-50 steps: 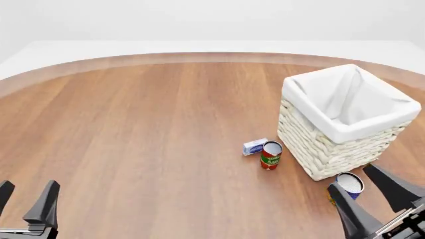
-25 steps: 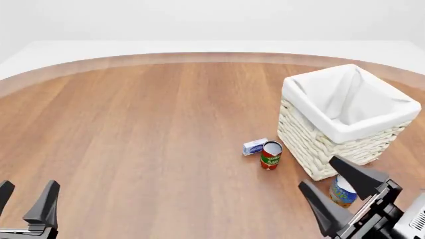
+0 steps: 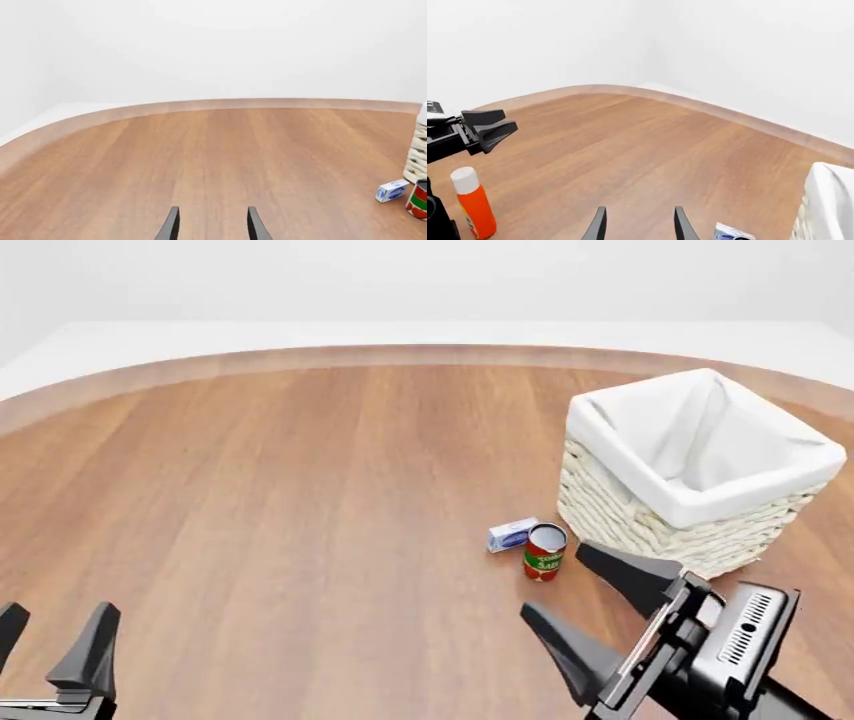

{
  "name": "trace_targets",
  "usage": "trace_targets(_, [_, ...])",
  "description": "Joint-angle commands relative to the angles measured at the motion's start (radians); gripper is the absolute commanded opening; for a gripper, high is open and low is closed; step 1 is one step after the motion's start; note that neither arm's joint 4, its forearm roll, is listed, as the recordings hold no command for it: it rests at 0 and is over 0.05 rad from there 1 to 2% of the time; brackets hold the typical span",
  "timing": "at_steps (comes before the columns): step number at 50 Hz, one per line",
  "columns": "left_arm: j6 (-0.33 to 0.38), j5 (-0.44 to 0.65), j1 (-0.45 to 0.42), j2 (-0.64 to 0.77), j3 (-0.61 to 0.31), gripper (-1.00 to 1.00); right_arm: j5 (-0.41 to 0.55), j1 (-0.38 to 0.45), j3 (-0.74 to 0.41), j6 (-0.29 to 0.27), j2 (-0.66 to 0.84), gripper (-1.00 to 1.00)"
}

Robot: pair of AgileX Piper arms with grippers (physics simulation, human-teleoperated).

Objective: Pick up the ketchup, and put it in the basket.

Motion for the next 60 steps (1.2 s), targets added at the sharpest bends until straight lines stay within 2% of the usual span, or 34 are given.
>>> trace_targets(1, [0.000, 0.000, 0.000, 0.000, 0.000, 1.00, -0.049, 0.072, -0.045, -0.004, 0.124, 1.00])
trace_targets(9, [0.000, 0.000, 0.000, 0.000, 0.000, 1.00, -0.081, 0.133, -0.092, -0.021, 0.219, 1.00])
trace_targets(21, [0.000, 0.000, 0.000, 0.000, 0.000, 1.00, -0.080, 0.207, -0.165, -0.010, 0.319, 1.00])
trace_targets(53, [0.000, 0.000, 0.000, 0.000, 0.000, 1.00, -0.114, 0.389, -0.295, 0.062, 0.529, 1.00])
trace_targets(60, [0.000, 0.000, 0.000, 0.000, 0.000, 1.00, -0.085, 0.430, -0.344, 0.069, 0.559, 1.00])
